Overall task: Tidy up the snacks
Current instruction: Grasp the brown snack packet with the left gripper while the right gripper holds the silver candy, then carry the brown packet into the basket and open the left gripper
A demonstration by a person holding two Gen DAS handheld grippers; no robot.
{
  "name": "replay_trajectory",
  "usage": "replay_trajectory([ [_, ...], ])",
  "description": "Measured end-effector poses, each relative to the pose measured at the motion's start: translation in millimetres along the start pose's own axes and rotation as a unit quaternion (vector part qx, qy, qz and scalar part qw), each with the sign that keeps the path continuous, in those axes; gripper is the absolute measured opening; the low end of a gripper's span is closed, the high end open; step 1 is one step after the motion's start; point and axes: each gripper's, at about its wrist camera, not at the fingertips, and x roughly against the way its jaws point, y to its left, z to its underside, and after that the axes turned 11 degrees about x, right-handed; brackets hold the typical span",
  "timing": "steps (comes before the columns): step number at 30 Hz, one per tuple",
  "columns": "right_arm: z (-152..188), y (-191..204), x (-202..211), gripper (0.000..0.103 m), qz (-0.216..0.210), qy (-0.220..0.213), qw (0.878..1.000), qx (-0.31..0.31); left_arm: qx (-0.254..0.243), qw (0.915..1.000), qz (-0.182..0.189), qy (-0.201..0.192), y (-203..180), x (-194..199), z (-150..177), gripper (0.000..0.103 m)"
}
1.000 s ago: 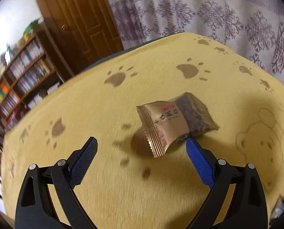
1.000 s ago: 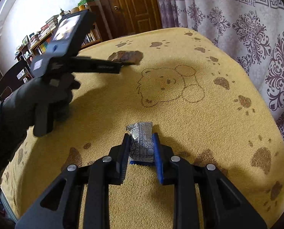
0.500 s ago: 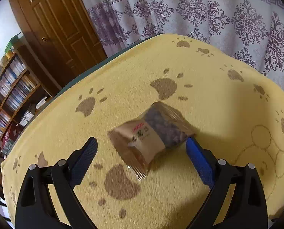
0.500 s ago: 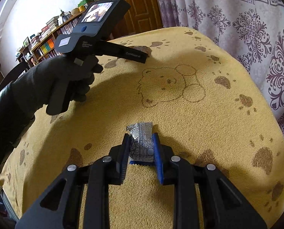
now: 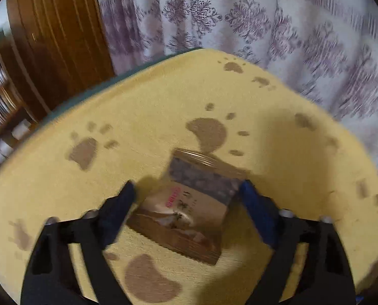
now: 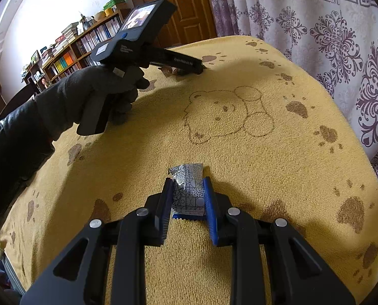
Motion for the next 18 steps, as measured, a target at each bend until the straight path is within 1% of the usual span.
replay_trajectory([
  [1, 0, 0, 0, 0.024, 0.000, 0.000, 1.000, 0.000, -0.004, 1.0000, 0.001, -0.003, -2, 1, 2, 0.077],
  [2, 0, 0, 0, 0.024, 0.000, 0.000, 1.000, 0.000, -0.008, 0.9999, 0.004, -0.006, -4, 2, 3, 0.068],
  [3, 0, 0, 0, 0.024, 0.000, 0.000, 1.000, 0.000, -0.010, 0.9999, 0.005, -0.010, -6, 4, 5, 0.061],
  [4, 0, 0, 0, 0.024, -0.001, 0.000, 1.000, -0.001, -0.004, 0.9999, 0.005, -0.012, -7, 6, 7, 0.058],
  [7, 0, -2, 0, 0.024, -0.005, -0.002, 1.000, -0.003, -0.001, 0.9998, -0.004, -0.021, -11, 10, 13, 0.056],
  [11, 0, -4, -1, 0.024, -0.009, -0.003, 1.000, -0.005, 0.010, 0.9997, -0.002, -0.021, -12, 22, 23, 0.055],
  [13, 0, -5, -1, 0.024, -0.011, -0.004, 1.000, -0.007, 0.015, 0.9995, -0.004, -0.027, -14, 32, 34, 0.055],
  [18, 1, -7, 0, 0.024, -0.018, -0.007, 1.000, -0.012, 0.054, 0.9974, -0.011, -0.046, -10, 65, 58, 0.055],
])
